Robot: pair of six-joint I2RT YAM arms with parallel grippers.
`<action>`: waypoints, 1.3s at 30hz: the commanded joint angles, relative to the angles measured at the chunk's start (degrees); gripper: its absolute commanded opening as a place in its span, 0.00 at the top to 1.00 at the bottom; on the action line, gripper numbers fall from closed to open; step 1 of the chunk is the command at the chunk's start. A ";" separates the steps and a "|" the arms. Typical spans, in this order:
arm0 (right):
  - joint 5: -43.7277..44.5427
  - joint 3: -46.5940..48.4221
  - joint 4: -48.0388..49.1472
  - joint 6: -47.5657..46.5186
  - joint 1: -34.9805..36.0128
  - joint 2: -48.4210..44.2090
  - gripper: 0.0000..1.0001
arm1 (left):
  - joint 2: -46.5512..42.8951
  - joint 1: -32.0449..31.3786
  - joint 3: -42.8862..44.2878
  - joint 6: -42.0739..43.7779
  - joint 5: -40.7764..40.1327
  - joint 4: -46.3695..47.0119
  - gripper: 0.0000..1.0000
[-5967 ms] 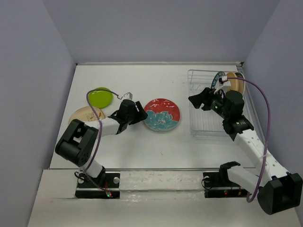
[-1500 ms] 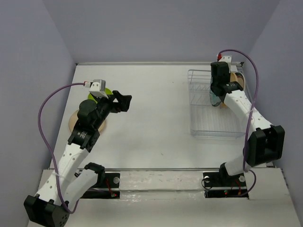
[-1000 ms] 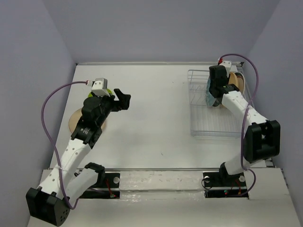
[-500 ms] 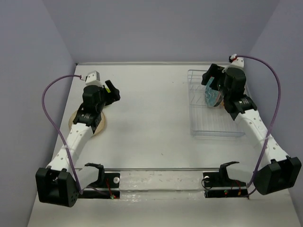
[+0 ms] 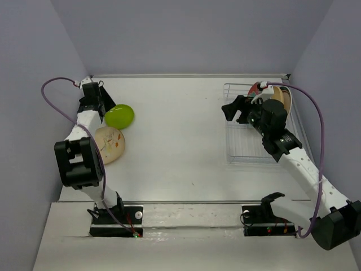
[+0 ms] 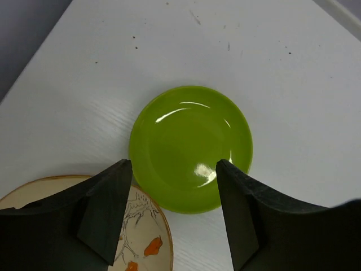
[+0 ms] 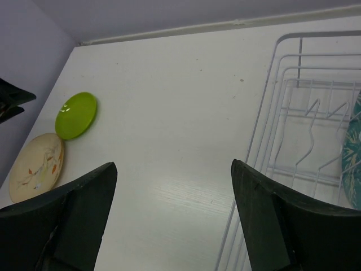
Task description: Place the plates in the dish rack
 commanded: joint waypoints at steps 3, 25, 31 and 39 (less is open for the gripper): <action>-2.60 -0.63 4.25 -1.70 -0.08 -0.27 0.14 | 10.79 1.24 12.44 7.72 -8.10 -5.62 0.28; -7.08 -0.01 7.41 -0.82 -0.08 3.25 0.18 | 24.68 6.60 12.97 8.17 11.84 -0.53 0.44; -7.61 0.16 7.50 -0.73 -0.08 4.13 0.18 | 26.09 6.60 12.71 7.38 14.13 1.14 0.61; -10.51 0.95 7.85 -0.21 0.45 6.32 0.18 | 20.65 6.60 8.75 4.83 14.48 6.76 0.94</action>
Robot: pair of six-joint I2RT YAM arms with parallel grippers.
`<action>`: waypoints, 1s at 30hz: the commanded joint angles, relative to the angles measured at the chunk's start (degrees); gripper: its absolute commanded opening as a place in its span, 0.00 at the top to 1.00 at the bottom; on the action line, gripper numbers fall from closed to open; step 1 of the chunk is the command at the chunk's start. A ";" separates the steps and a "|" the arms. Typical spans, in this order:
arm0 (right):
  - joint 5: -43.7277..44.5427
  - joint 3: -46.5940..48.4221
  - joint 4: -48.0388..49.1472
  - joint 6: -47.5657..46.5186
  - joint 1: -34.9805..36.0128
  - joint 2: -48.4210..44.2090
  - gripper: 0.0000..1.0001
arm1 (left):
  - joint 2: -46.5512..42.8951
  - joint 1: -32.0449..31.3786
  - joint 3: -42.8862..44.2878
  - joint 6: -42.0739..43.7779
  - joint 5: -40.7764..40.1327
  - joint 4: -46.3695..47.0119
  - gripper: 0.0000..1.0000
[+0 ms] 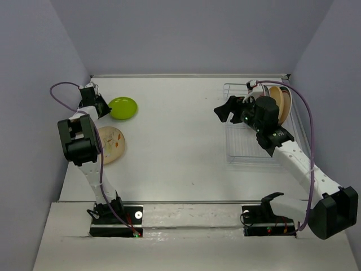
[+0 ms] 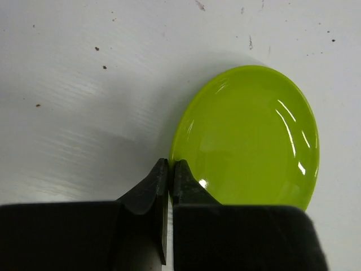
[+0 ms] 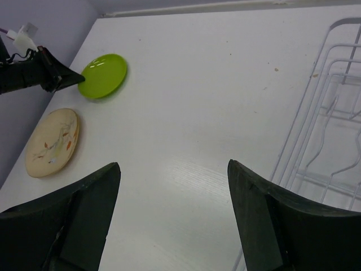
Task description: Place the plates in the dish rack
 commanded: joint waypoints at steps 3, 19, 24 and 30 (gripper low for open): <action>-4.06 1.35 4.55 0.36 1.06 2.63 0.18 | -9.30 -0.35 -5.28 -4.14 4.30 7.32 0.94; -15.67 9.86 7.19 0.19 6.78 15.99 0.05 | -30.76 -21.60 -14.60 -14.17 13.81 14.73 0.94; -16.11 12.68 6.84 0.71 6.78 18.36 0.00 | -38.75 -28.19 -20.83 -16.19 14.52 17.27 0.94; -13.91 13.21 6.75 1.15 6.78 19.60 0.00 | -47.28 -31.20 -27.79 -16.90 16.28 19.82 0.94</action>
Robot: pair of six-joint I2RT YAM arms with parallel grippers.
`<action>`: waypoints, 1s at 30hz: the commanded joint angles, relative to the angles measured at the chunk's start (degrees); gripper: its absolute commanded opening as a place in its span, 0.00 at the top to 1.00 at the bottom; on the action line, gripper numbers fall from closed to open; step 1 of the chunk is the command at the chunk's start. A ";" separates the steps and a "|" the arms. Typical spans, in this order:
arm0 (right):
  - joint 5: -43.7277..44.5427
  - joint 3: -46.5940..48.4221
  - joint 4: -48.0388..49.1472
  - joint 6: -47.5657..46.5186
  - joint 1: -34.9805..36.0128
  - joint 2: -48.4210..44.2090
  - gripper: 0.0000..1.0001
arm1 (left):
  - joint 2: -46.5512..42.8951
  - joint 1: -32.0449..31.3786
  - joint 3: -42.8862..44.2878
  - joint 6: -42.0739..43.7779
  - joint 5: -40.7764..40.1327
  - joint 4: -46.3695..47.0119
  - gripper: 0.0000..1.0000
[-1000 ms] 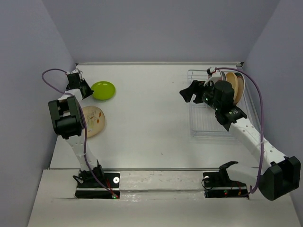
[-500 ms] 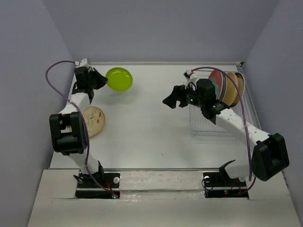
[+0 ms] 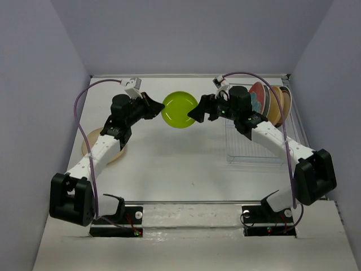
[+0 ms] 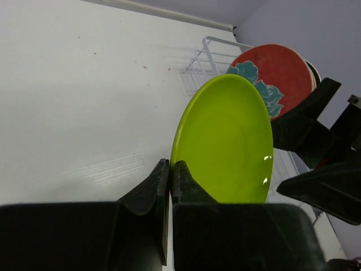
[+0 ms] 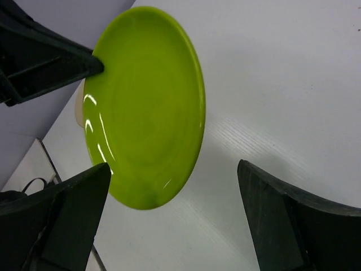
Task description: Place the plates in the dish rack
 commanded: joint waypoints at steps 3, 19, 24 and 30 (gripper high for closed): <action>-0.71 2.15 3.56 1.13 0.03 0.08 0.03 | -7.94 -0.93 -5.05 -1.80 2.88 5.67 0.94; -13.06 -0.05 15.11 13.55 -5.33 -4.30 0.93 | -19.10 -1.28 -4.62 5.31 -6.58 -5.21 0.01; 32.99 7.50 -10.21 -4.10 -5.33 -6.60 0.93 | -24.02 -1.28 -4.87 12.52 -15.47 -11.82 0.01; 57.34 10.85 -15.41 -12.38 -5.33 -4.67 0.93 | -25.00 -1.28 -6.37 14.55 -17.16 -11.73 0.01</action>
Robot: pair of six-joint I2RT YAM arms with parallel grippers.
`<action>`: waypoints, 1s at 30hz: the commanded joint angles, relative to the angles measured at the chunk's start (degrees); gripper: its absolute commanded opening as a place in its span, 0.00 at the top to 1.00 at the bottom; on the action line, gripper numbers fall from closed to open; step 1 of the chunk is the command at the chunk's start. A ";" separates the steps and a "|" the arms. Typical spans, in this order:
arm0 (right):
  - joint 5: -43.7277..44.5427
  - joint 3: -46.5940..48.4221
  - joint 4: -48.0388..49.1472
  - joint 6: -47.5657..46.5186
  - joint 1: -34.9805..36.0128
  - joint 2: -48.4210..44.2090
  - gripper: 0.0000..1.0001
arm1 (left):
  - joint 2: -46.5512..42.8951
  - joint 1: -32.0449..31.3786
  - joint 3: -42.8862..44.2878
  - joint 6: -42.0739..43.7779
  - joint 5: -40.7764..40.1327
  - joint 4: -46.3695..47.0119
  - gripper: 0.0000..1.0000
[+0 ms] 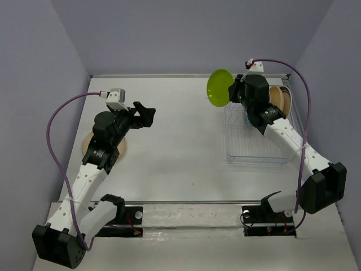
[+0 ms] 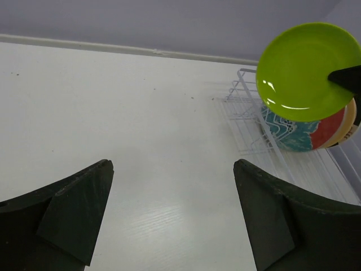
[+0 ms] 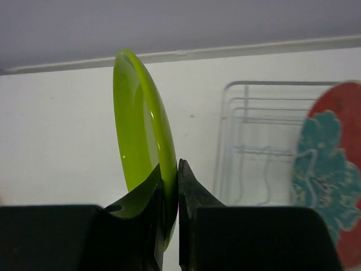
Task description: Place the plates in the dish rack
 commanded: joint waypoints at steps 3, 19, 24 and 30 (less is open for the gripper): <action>30.00 4.72 -6.50 -11.90 -0.31 2.18 0.93 | -0.93 0.01 0.16 3.51 -2.75 -0.50 0.01; 33.18 5.78 -9.75 -15.61 -4.70 7.89 0.93 | -2.96 0.01 -0.45 2.72 -2.40 -0.06 0.01; 31.26 5.42 -10.02 -14.55 -4.70 11.23 0.93 | -2.43 0.10 -0.37 2.55 -3.71 -0.32 0.01; 29.67 5.07 -10.02 -12.80 -4.70 13.79 0.93 | -1.03 0.01 -0.10 2.37 -6.26 -1.29 0.01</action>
